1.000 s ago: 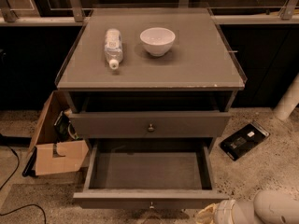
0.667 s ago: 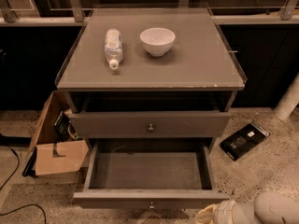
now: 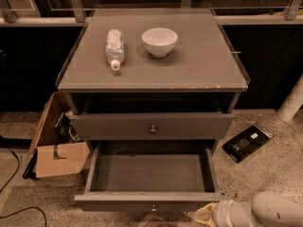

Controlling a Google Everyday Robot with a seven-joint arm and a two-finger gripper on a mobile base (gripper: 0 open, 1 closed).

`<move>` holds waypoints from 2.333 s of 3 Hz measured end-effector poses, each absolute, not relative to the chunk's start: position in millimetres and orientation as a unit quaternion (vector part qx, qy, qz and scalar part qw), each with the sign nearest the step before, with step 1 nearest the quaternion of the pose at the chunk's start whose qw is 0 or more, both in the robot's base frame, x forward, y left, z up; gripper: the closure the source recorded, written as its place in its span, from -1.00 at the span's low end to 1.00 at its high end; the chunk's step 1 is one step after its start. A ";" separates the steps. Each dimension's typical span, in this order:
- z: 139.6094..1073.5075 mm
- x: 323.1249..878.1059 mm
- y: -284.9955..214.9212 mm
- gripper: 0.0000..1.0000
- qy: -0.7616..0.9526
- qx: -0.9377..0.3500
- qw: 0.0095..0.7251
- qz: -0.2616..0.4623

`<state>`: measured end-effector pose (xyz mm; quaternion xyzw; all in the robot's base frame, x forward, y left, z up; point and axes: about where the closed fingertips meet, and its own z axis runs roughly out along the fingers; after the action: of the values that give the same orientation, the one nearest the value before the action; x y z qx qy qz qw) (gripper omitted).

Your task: Close middle drawer

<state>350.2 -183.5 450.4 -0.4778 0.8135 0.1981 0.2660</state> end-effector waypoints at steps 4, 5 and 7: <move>384.9 361.6 -196.6 1.00 0.843 -0.436 0.237 0.209; 371.6 378.7 -191.4 1.00 0.840 -0.444 0.229 0.213; 372.2 401.8 -182.5 1.00 0.828 -0.467 0.227 0.210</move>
Offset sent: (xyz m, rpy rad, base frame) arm 0.0083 -0.0168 -0.0512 0.0019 0.0651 -0.0904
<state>401.8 -182.5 372.2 -0.4673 0.8282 0.2097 0.2273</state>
